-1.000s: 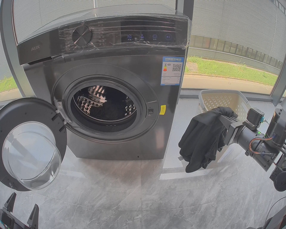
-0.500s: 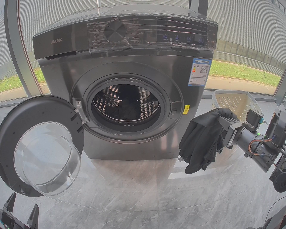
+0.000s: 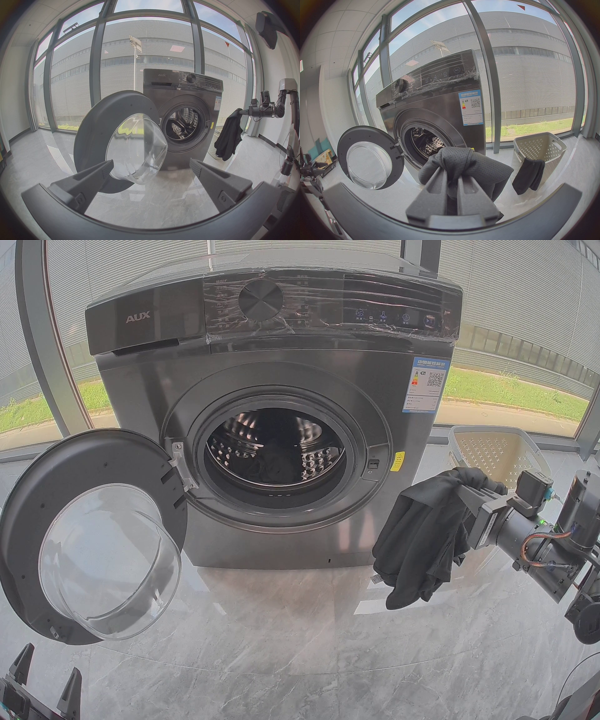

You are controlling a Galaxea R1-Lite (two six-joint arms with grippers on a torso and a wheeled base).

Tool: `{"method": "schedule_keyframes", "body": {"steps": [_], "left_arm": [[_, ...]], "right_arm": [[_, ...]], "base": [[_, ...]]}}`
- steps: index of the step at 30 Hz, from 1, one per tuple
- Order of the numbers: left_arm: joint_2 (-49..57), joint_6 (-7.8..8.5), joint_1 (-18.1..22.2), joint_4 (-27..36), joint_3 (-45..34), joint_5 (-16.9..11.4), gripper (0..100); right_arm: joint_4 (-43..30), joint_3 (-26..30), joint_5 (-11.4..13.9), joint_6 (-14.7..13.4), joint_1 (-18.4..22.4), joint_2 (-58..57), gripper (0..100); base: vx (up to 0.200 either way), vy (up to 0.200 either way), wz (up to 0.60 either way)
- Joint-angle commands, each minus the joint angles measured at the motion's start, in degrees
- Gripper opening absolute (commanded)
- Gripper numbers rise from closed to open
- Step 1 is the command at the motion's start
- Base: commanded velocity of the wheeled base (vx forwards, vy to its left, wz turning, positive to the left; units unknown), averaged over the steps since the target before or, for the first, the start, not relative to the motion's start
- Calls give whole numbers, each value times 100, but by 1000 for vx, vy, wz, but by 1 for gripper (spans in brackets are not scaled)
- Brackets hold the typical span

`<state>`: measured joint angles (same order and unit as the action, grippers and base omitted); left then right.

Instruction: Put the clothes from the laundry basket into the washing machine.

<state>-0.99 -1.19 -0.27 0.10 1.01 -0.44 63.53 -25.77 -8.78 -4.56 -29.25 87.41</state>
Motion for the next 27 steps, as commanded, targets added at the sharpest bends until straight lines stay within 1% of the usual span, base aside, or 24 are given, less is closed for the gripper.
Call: {"method": "schedule_keyframes", "body": {"steps": [1,3,10,12,15,18,21,23,24,25,26,27], "left_arm": [[99,-4,0,-1,-84,0,100],[99,-4,0,-1,-84,0,100],[99,-4,0,-1,-84,0,100],[99,-4,0,-1,-84,0,100],[99,58,0,-1,-84,-9,100],[99,76,0,-10,-84,-9,100],[99,102,0,-19,-92,-9,100],[99,102,0,-19,-92,-9,100],[99,181,9,-10,-92,-26,100],[99,216,9,-10,-92,-26,100],[99,216,9,-10,-92,-26,100],[99,190,9,-10,-92,-26,100]], "right_arm": [[2,19,-1,-1,-2,4,0],[37,19,-1,-1,-2,4,0],[90,63,8,-1,-64,13,0],[107,55,-1,8,-187,13,0],[187,19,-19,-10,-354,31,0],[195,2,-1,-10,-442,57,0],[195,-33,25,-27,-679,66,0],[195,-33,25,-27,-688,66,0],[195,-24,34,-19,-732,84,0],[195,-33,43,-10,-767,101,0],[195,-33,43,-10,-767,101,0],[213,-95,52,-45,-908,180,0]], "base": [[0,0,0],[0,0,0],[0,200,0],[0,200,0],[0,200,0],[0,0,0],[0,0,0],[0,0,0],[0,0,0],[0,0,0],[0,0,0],[0,0,0]]}}
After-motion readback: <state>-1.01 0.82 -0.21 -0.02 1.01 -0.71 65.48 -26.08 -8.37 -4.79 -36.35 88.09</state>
